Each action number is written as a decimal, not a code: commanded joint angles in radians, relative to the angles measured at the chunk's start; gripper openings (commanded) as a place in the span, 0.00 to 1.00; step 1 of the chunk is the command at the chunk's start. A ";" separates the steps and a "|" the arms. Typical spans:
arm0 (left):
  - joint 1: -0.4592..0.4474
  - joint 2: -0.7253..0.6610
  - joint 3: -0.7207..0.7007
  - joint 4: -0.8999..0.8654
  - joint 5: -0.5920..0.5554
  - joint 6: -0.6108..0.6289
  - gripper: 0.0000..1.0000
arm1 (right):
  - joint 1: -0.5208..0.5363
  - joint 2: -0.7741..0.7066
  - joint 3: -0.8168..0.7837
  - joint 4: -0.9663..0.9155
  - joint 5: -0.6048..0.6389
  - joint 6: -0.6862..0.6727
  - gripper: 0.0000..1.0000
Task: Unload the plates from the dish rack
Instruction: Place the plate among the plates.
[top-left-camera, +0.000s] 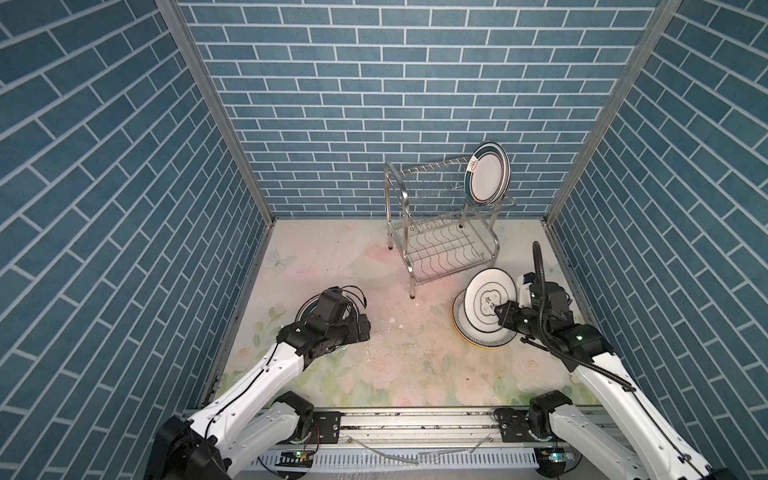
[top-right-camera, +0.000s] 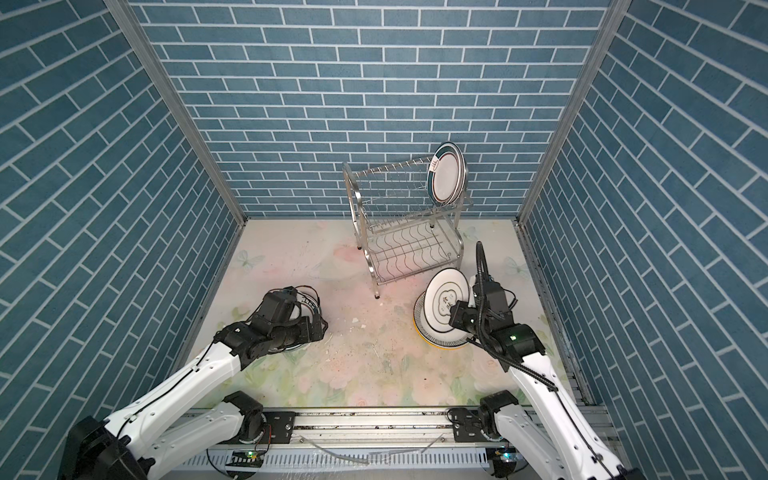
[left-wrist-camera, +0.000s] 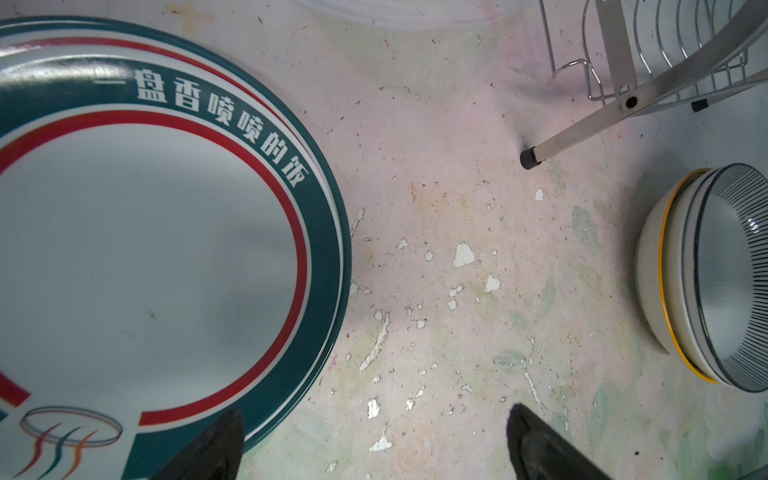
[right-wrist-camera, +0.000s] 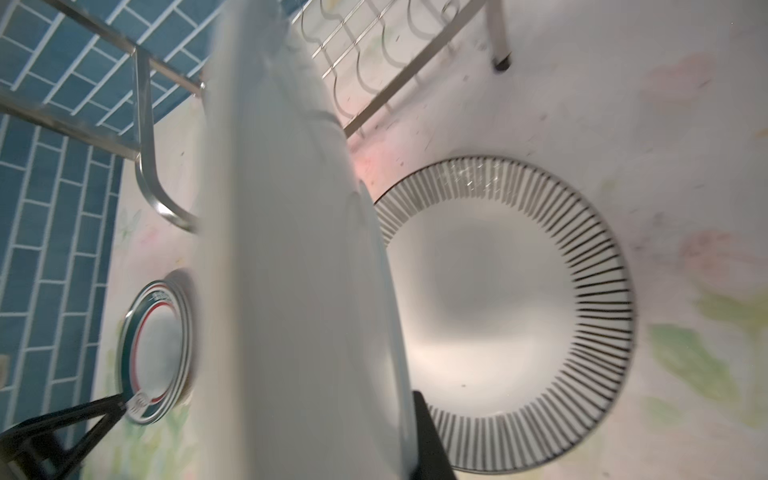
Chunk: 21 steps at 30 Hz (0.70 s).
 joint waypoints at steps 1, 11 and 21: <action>0.049 -0.007 -0.023 0.064 0.069 0.013 0.99 | 0.034 0.048 -0.038 0.265 -0.176 0.130 0.00; 0.069 0.009 -0.065 0.187 0.161 0.020 0.99 | 0.233 0.318 -0.033 0.571 -0.167 0.233 0.00; 0.083 0.022 -0.116 0.317 0.238 -0.034 0.99 | 0.374 0.586 0.017 0.892 -0.181 0.358 0.00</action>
